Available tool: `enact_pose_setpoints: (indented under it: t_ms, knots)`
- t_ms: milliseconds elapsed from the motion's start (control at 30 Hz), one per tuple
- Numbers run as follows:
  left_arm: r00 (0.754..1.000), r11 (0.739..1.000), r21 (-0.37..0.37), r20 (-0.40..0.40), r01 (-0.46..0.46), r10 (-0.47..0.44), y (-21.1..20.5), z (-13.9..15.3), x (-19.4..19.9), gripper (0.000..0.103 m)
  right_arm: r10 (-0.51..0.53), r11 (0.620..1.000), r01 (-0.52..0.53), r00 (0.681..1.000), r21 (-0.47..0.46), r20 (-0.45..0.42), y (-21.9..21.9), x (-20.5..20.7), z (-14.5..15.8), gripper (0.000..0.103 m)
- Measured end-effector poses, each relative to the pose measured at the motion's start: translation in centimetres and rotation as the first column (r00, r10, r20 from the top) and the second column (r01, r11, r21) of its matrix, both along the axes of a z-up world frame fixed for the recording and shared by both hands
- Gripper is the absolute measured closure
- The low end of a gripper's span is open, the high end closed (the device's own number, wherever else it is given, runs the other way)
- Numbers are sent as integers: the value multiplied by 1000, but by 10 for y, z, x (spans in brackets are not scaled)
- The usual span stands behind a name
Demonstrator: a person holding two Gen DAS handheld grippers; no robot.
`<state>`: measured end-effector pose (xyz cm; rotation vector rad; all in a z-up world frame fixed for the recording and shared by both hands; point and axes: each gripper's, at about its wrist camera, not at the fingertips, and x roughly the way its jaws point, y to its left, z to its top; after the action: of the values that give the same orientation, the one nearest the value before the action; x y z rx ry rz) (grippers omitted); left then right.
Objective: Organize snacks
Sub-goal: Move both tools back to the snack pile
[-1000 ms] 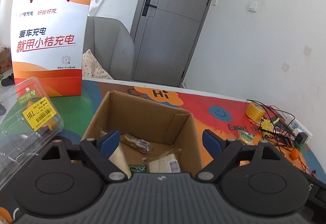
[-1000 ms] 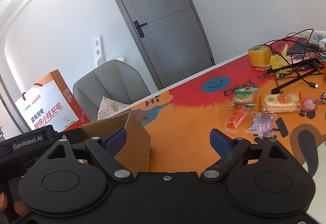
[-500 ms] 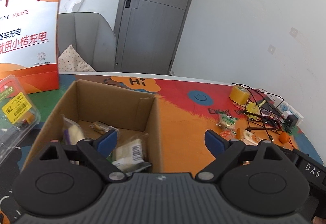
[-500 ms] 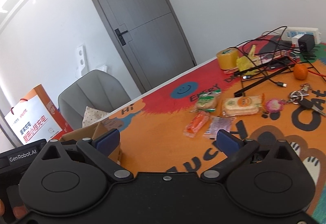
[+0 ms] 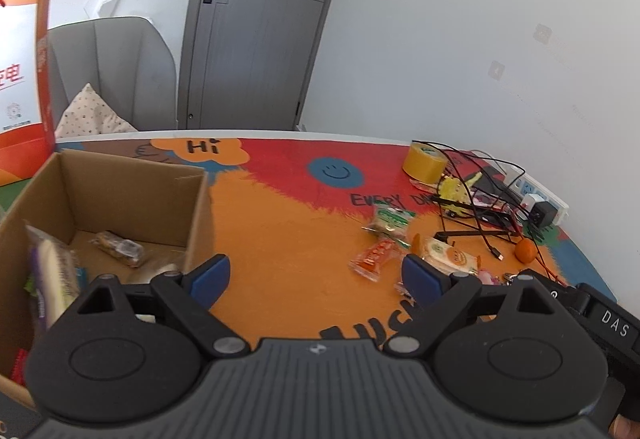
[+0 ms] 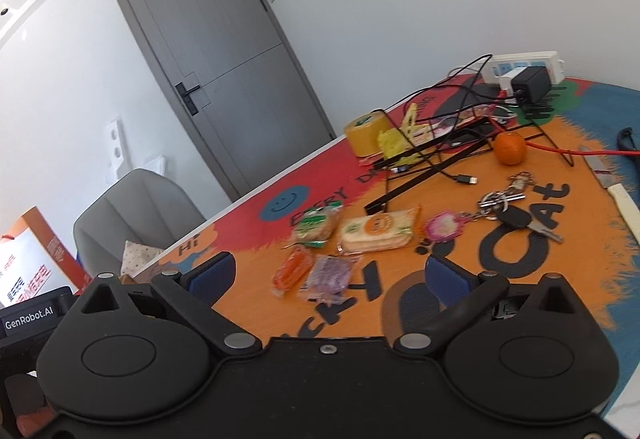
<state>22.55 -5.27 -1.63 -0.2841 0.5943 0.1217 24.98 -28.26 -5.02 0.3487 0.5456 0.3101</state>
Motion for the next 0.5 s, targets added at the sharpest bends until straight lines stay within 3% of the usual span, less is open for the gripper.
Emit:
enact_pose_setpoints:
  t_ms: [200,500]
  knots:
    - [1000,1000,-9,-8,23,-24,-15,-9,20,11,-25,1000,25,1000,-11,-9,-12,14,-6,2]
    - [996,995,53,-35,80,-79,-35,-26,60,14,-36,999,36,998,-6,-45,-17,36,-16,10]
